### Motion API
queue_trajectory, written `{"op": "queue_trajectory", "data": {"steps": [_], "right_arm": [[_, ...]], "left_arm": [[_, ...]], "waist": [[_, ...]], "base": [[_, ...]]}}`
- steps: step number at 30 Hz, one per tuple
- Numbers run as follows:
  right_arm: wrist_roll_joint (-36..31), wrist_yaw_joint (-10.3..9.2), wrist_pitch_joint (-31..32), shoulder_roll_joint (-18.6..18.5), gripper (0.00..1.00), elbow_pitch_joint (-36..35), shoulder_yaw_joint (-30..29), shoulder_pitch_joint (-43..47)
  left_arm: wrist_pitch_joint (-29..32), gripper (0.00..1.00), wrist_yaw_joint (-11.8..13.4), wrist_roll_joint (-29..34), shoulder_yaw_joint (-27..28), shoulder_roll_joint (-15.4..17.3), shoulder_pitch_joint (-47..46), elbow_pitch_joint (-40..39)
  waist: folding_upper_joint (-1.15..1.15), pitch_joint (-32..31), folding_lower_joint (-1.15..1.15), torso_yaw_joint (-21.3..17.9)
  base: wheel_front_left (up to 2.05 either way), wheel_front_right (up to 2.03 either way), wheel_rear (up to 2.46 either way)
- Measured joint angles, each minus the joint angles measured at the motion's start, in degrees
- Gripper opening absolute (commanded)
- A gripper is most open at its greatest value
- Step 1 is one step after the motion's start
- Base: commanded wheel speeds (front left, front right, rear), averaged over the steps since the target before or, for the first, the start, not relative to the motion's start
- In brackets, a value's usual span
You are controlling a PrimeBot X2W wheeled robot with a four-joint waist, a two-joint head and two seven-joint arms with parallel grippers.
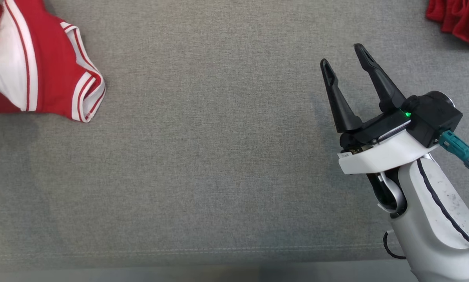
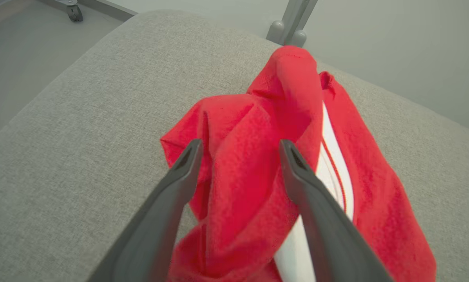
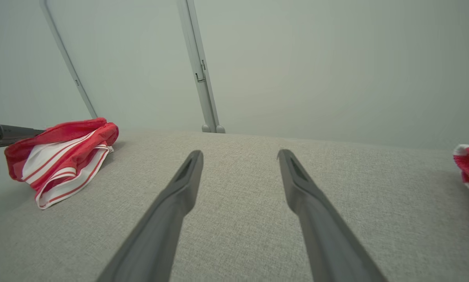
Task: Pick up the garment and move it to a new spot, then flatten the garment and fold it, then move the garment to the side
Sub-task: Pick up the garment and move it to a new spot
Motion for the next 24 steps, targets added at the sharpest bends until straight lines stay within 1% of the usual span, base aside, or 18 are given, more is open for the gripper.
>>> {"op": "queue_trajectory", "data": {"steps": [4,6,7,8,9,10,14,19,24], "right_arm": [[0.0,0.02,0.0,0.1,1.0,0.4,-0.4,-0.1],[0.0,0.21,0.0,0.1,1.0,0.5,-0.9,-0.1],[0.0,0.23,0.0,0.1,1.0,0.5,-1.0,-0.1],[0.0,0.24,0.0,0.1,1.0,0.6,-1.1,-0.1],[0.0,0.24,0.0,0.1,1.0,0.7,-1.2,-0.1],[0.0,0.24,0.0,0.1,1.0,0.9,-1.4,-0.1],[0.0,0.45,0.0,0.1,1.0,1.4,-1.8,-0.2],[0.0,0.47,0.0,0.7,1.0,2.1,-1.8,-0.2],[0.0,0.47,0.0,1.1,1.0,3.0,-1.9,-0.2]], "left_arm": [[3.2,1.0,1.7,0.0,-0.1,0.7,-0.8,4.5],[4.4,1.0,1.8,0.1,-0.4,0.7,-1.1,5.8],[5.2,0.85,1.8,0.0,-0.4,0.7,-1.5,6.4],[5.8,0.32,1.8,0.0,-0.6,0.7,-2.0,6.9],[6.2,0.32,1.7,0.0,-0.8,0.7,-2.5,7.3],[6.2,0.0,1.7,0.0,-1.0,0.6,-2.9,7.6],[5.9,0.0,1.2,0.0,-1.6,0.1,-4.2,8.3],[3.9,0.0,0.5,0.0,-2.2,0.1,-5.2,8.4],[2.3,0.0,-0.2,0.0,-4.0,-0.2,-5.3,8.3]], "waist": [[0.0,0.7,0.0,-1.5],[0.0,1.0,0.0,-1.9],[0.0,1.0,0.0,-2.0],[0.0,1.1,0.0,-2.0],[0.0,1.0,0.0,-2.1],[0.0,0.9,0.0,-2.1],[0.0,0.2,0.0,-1.9],[0.0,-1.3,0.0,-1.6],[0.0,-3.5,0.0,-1.5]], "base": [[0.0,0.0,0.0],[0.0,0.0,0.0],[0.0,0.0,0.0],[0.0,0.0,0.0],[0.0,0.0,0.0],[0.0,0.0,0.0],[0.0,0.0,0.0],[0.0,0.0,0.0],[0.0,0.0,0.0]]}}
